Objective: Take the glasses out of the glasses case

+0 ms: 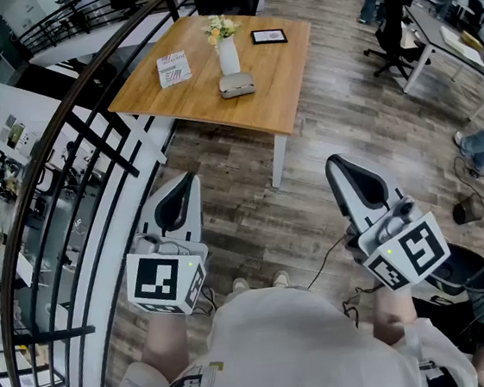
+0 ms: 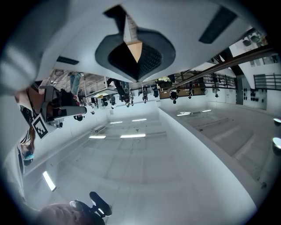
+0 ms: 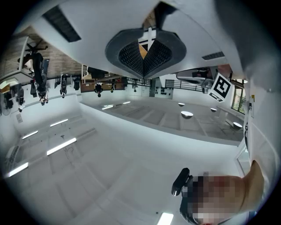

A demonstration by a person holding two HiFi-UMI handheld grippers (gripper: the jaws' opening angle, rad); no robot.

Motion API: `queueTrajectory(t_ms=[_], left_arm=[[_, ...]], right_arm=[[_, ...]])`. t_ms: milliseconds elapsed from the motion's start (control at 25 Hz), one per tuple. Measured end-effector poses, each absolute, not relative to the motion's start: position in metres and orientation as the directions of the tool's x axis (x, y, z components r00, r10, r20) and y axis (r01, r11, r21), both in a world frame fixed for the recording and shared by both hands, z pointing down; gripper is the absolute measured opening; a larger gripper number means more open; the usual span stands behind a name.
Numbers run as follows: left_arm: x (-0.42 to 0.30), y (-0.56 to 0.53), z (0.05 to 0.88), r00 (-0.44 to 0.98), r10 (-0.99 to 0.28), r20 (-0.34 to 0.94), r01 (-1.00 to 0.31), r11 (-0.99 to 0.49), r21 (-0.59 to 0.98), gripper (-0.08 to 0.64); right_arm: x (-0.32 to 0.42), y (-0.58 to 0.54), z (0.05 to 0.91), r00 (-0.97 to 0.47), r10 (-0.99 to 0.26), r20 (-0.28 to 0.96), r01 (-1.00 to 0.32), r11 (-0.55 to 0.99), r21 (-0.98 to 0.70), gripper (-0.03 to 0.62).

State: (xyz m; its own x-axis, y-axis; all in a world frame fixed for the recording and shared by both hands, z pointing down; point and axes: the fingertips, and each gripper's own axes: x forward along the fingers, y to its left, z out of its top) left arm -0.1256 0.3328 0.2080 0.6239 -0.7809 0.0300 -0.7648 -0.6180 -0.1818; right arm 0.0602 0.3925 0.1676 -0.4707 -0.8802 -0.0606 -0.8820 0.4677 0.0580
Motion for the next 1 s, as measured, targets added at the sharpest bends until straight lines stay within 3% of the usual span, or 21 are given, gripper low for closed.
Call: queueTrajectory(t_ms=[1000], left_arm=[[-0.109,0.331,0.218,0.603,-0.795,0.064,-0.771,-0.601,-0.208,0.017]], right_arm=[[0.087,0.395,0.173,-0.49,-0.865,-0.11,-0.869,0.494,-0.013,0.032]])
